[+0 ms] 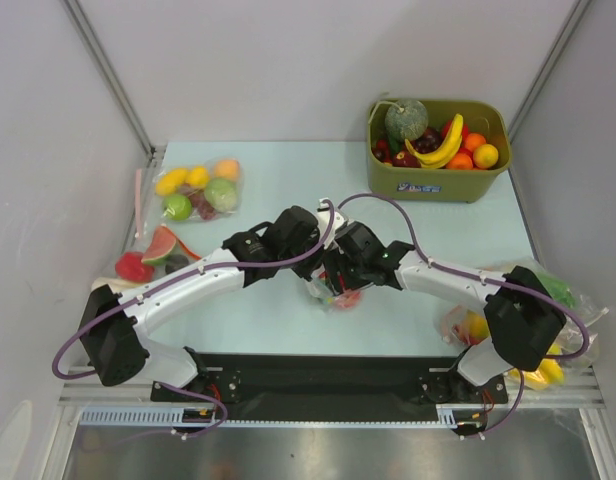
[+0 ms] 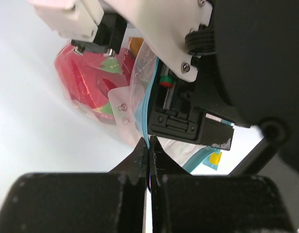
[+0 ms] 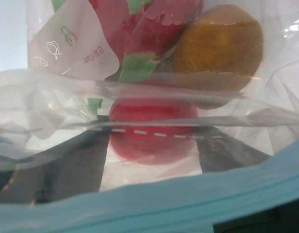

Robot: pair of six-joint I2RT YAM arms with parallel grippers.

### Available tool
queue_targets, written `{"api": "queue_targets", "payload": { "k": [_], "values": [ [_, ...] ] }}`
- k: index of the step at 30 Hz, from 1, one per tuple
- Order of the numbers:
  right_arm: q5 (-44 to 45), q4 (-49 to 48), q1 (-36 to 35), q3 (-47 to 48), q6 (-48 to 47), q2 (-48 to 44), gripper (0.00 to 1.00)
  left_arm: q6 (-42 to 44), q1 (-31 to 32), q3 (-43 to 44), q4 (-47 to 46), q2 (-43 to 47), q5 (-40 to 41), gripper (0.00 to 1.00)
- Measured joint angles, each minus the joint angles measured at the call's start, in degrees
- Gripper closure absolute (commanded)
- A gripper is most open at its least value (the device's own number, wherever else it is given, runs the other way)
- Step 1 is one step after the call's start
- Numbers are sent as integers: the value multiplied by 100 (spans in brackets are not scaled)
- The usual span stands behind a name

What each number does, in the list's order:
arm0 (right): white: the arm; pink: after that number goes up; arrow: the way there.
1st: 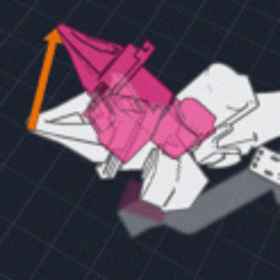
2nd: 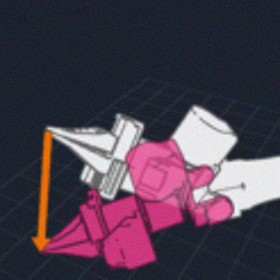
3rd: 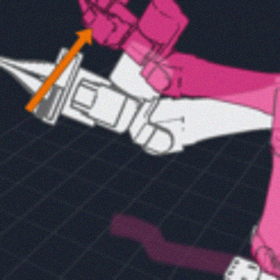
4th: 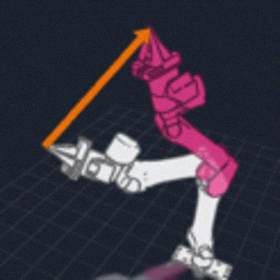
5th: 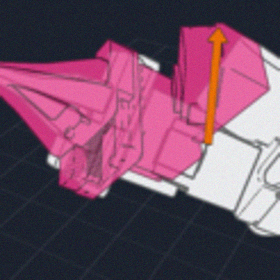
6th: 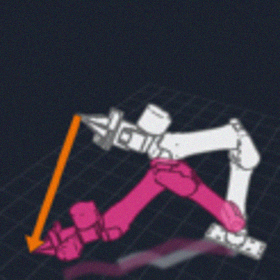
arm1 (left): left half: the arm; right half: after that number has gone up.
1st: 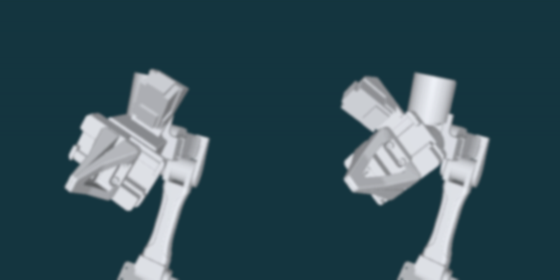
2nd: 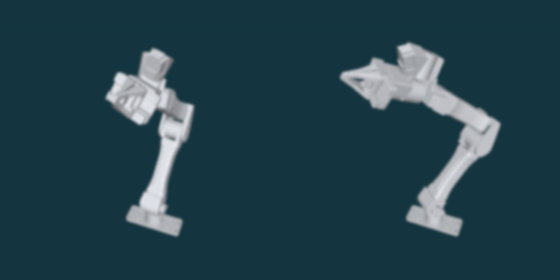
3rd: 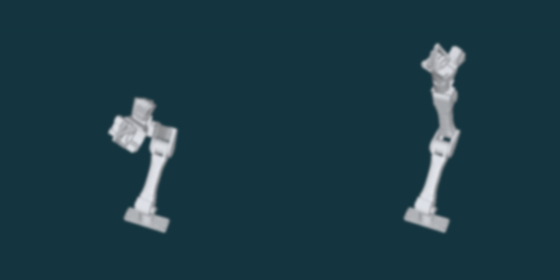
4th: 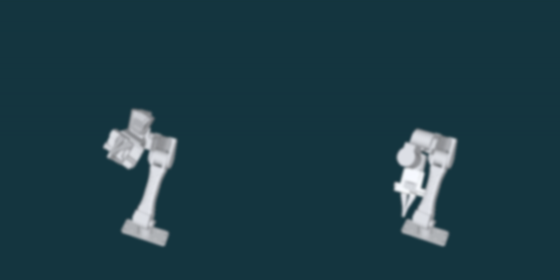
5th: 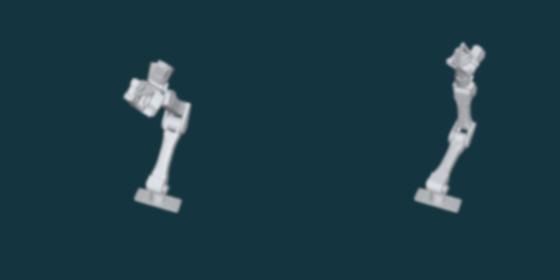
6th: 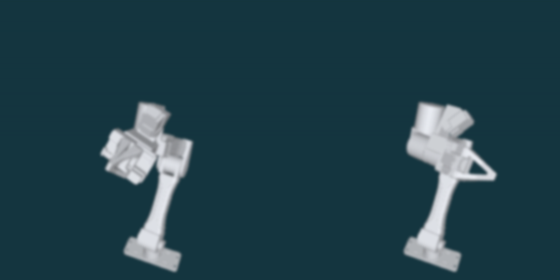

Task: Open the zip-top bag and remove the fake food

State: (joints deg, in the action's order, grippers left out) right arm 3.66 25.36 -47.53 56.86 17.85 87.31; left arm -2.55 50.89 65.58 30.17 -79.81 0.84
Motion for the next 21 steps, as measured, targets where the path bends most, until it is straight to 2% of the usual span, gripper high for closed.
{"api": "queue_targets", "payload": {
  "k": [8,12,13,14,16,17,19,21],
  "values": [
    [-9,-616,-129,-326,511,118,18,4,0,-2,120,0,26,100],
    [-39,-918,-203,-448,756,245,21,7,-2,-2,240,0,57,100],
    [-52,-992,-214,-468,802,280,25,9,-2,0,258,0,63,100],
    [-52,-1056,-227,-476,835,310,41,7,-2,0,258,0,61,100],
    [-52,-1119,-254,-481,920,330,54,20,-2,4,273,0,68,100],
    [-39,-1139,-267,-490,949,326,67,26,-2,0,291,7,70,100],
    [31,-1150,-299,-516,1008,275,76,24,-2,0,302,9,70,100],
    [118,-1115,-356,-586,1091,166,77,22,-2,0,293,9,55,100]
  ]
}}
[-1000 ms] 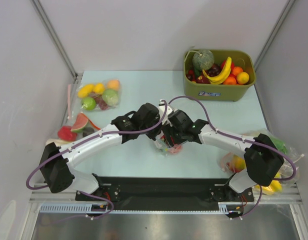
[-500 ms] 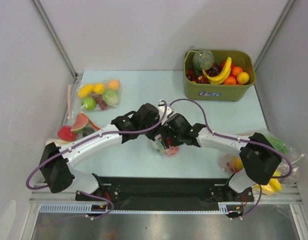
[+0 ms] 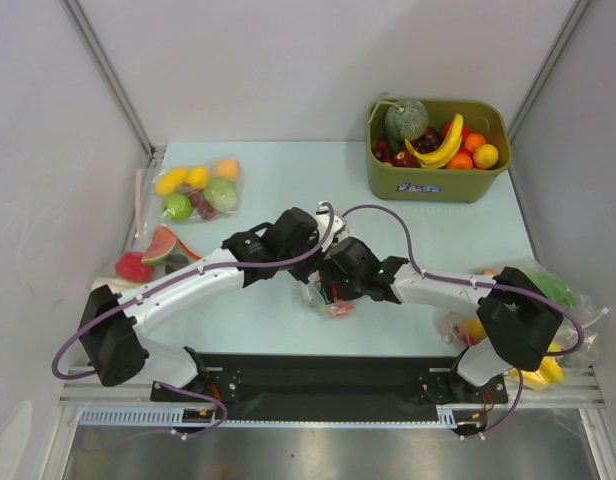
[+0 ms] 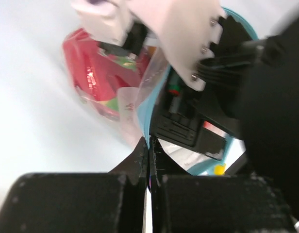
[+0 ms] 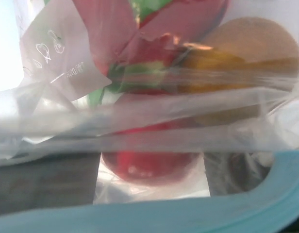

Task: Open the zip-top bag and remove the fake food

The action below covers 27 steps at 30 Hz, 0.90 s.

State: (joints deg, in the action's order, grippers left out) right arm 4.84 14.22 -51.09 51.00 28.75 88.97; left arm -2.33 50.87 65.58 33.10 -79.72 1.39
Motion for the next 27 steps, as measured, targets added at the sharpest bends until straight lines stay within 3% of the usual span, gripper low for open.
{"api": "queue_targets", "payload": {
  "k": [7,14,27],
  "values": [
    [640,599,-275,-457,297,-1357,76,-17,72,0,-114,0,-122,100],
    [1443,380,-348,-925,474,-2900,72,-20,72,0,-229,0,-175,100],
    [2645,0,-457,-1102,391,-3042,71,-17,96,0,-348,-2,-315,100]
  ]
}}
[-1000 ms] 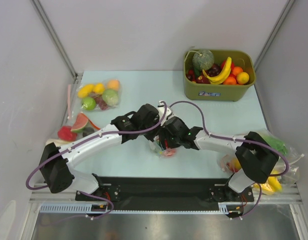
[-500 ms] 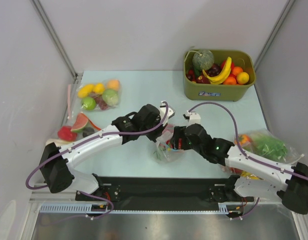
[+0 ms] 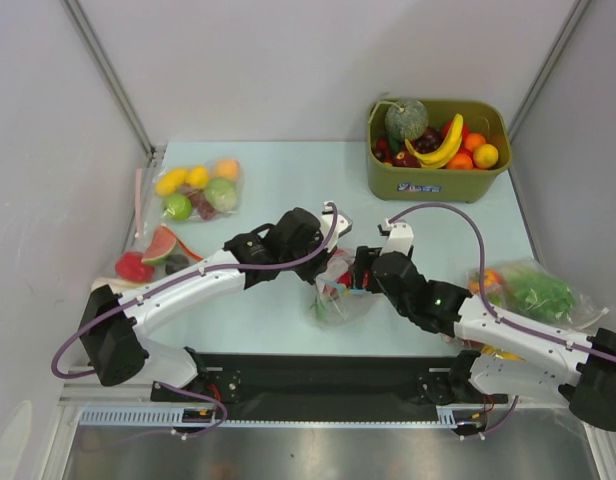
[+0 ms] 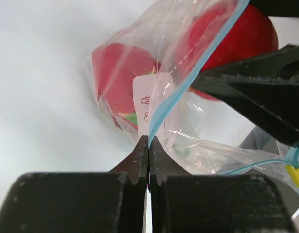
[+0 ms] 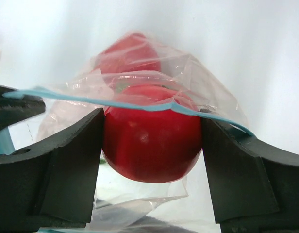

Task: Open the zip-top bag and remove the fake food

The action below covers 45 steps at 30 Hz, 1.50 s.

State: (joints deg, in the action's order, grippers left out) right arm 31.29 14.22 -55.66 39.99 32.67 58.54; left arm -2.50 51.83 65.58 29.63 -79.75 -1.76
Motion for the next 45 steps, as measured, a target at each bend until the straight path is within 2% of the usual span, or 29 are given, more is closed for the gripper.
{"api": "queue_targets", "payload": {
  "k": [7,16,29,33,38,45],
  "values": [
    [420,-153,0,470,-273,175,73,4,42,0,9,-13,7,100],
    [393,-66,7,857,-275,256,75,4,87,0,31,-15,127,100],
    [116,986,98,1097,-293,-730,81,0,92,0,103,-13,468,100],
    [-203,1032,822,1261,-584,-739,82,0,92,0,107,-13,490,100],
    [-1189,839,2555,1683,-1040,-474,82,0,92,0,111,-13,509,100],
    [-2686,240,4634,2896,-1432,866,83,0,92,0,116,-11,505,100]
  ]
}}
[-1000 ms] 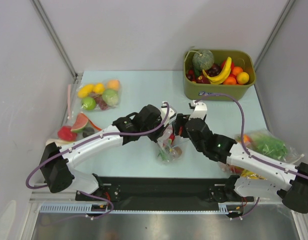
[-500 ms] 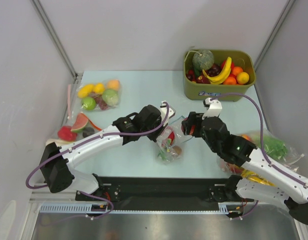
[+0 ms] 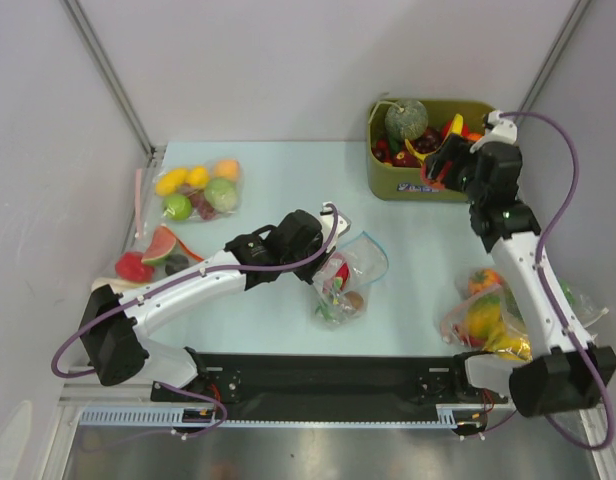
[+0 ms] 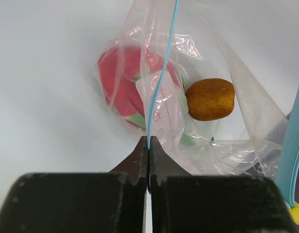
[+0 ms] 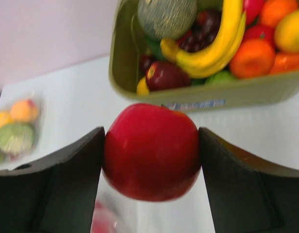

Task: Open the zip-top bag and remove the fake food

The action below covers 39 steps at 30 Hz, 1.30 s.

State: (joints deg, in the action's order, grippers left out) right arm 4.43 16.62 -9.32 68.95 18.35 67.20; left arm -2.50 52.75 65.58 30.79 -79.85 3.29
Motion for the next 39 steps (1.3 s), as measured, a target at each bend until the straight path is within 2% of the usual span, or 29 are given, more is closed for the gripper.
{"api": "queue_targets", "payload": {
  "k": [4,9,15,18,23,24,25,26,28,31,39],
  "values": [
    [-557,-269,706,802,-50,1049,83,0,0,0,0,4,0,100],
    [-828,-304,1276,2004,-46,2389,83,0,0,0,0,24,-2,100],
    [-691,-136,1631,2979,-98,3390,82,2,0,0,-2,76,-33,100],
    [-485,-44,1639,3222,-192,3703,76,0,0,0,-2,79,-52,99],
    [-168,105,1620,3445,-310,4105,59,2,0,0,-2,79,-61,100],
    [-118,140,1617,3508,-343,4175,51,2,0,0,-2,79,-63,100],
    [-44,173,1617,3582,-369,4256,35,2,0,0,-2,79,-63,100],
    [39,221,1617,3665,-398,4330,27,2,0,0,-2,79,-63,100],
    [177,321,1620,3882,-459,4500,14,2,0,0,-2,81,-66,100],
    [297,409,1620,4111,-553,4662,0,2,0,0,-2,98,-66,100],
    [468,538,1620,4251,-811,4662,0,2,0,0,-2,118,-66,100]
  ]
}}
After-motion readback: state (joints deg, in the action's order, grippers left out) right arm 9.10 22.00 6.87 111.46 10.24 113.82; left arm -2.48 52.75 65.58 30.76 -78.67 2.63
